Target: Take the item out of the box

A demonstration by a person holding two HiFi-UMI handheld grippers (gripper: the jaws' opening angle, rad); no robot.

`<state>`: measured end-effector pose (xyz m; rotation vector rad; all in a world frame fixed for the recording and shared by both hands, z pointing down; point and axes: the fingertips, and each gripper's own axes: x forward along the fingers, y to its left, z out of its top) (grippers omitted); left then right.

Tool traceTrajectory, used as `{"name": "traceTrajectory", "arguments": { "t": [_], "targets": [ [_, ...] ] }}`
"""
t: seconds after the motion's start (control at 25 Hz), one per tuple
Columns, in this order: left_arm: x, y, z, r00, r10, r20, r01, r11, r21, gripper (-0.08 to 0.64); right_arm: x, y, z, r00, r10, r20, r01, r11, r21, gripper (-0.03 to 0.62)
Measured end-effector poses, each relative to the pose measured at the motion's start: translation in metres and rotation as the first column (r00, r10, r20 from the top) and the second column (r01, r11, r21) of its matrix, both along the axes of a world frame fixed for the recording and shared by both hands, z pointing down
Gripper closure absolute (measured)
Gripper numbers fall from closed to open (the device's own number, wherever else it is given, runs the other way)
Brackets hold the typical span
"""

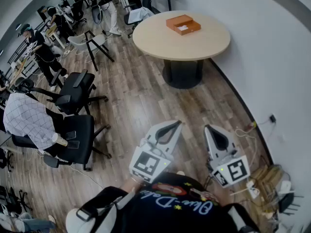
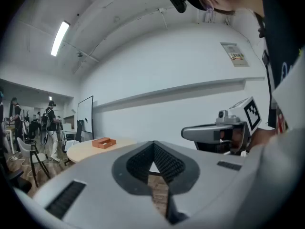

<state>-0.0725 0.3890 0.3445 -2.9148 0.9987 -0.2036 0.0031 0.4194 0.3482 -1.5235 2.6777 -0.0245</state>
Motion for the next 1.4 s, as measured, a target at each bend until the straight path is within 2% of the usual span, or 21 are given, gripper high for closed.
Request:
{"name": "traceTrajectory", "arguments": {
  "t": [0.4, 0.68, 1.04, 1.4],
  "targets": [
    [0.014, 0.015, -0.003, 1.0, 0.006, 0.001, -0.006, 1.0, 0.007, 0.575, 0.012, 0.012, -0.006, 1.0, -0.004, -0.022, 0.005, 0.999, 0.038, 0.595],
    [0.004, 0.008, 0.002, 1.0, -0.025, 0.002, 0.025, 1.0, -0.013, 0.575, 0.005, 0.004, -0.008, 0.999, -0.033, 0.003, 0.033, 0.999, 0.042, 0.595],
    [0.001, -0.039, -0.001, 1.0, -0.014, -0.004, 0.014, 1.0, -0.006, 0.575, -0.002, -0.038, -0.016, 0.999, -0.036, -0.004, 0.037, 0.998, 0.045, 0.595],
    [-0.01, -0.106, -0.002, 0.999, -0.013, -0.029, 0.013, 1.0, -0.02, 0.575, -0.013, -0.102, -0.018, 0.998, -0.03, -0.049, 0.032, 0.998, 0.045, 0.595]
  ]
}}
